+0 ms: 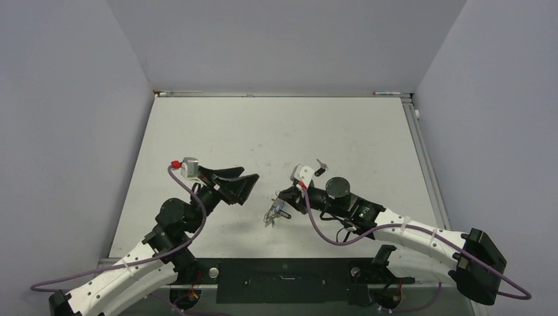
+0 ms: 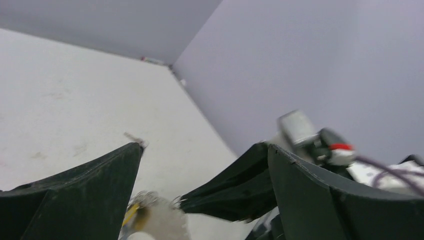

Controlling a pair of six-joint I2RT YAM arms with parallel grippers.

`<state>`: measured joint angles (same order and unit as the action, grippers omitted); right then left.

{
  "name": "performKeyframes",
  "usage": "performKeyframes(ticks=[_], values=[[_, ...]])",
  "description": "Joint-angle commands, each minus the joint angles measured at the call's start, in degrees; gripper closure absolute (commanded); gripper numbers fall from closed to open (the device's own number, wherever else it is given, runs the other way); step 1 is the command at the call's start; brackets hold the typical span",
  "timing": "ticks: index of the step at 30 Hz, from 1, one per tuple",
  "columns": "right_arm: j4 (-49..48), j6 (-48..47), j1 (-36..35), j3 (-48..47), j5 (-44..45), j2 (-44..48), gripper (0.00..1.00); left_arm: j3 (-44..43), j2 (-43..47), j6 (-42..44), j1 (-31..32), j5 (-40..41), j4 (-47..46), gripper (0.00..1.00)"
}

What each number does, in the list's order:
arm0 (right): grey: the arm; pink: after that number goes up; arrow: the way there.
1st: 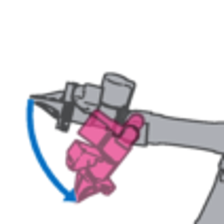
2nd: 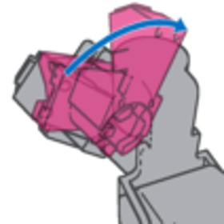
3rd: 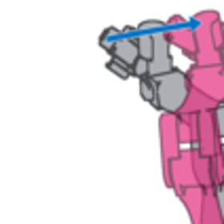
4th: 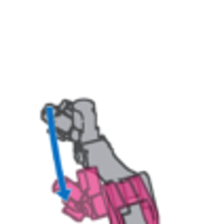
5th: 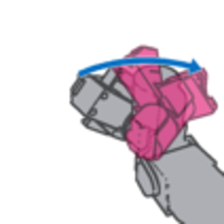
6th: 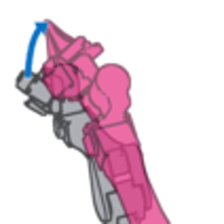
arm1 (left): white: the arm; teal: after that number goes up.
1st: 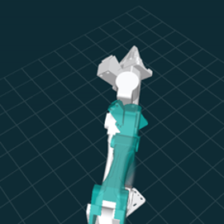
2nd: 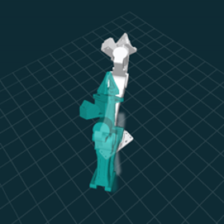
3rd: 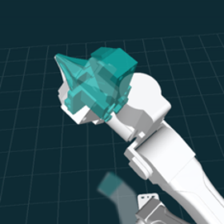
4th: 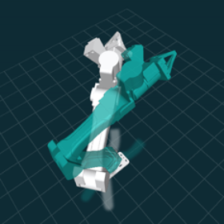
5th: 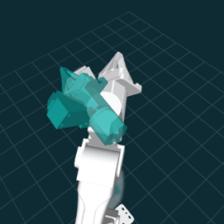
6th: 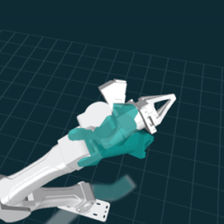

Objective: Put the keys on the keyring

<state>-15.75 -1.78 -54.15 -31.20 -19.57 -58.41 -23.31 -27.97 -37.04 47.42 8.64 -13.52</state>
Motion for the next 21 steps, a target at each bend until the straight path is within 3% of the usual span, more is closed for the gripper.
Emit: performKeyframes(ticks=[1,5,9,15,17,21], values=[[-1.0,3.52,-0.43,-1.41,8.1,-1.47,0.95,4.49,0.93,-18.92,-0.14,7.16,-27.8,0.04],[-0.93,4.36,-0.4,-1.93,10.34,-3.02,0.95,10.09,3.11,-47.49,-0.22,23.66,-24.69,0.04],[-1.88,4.67,-0.23,-1.76,11.01,-4.06,0.95,9.62,4.21,-37.57,-0.3,22.68,-25.44,0.04],[-3.44,5.07,-0.15,-1.57,11.2,-6.59,0.95,12.88,3.57,-43.59,-0.27,23.46,-31.11,0.04],[-4.01,5.05,-0.17,-1.6,11.29,-7.69,0.95,13.42,3.77,-48.71,-0.22,23.3,-28.02,0.04],[-4.35,5.03,-0.03,-2.32,11.53,-9.43,0.95,13.36,6.12,-49.98,-0.18,24.54,-26.12,0.04]])
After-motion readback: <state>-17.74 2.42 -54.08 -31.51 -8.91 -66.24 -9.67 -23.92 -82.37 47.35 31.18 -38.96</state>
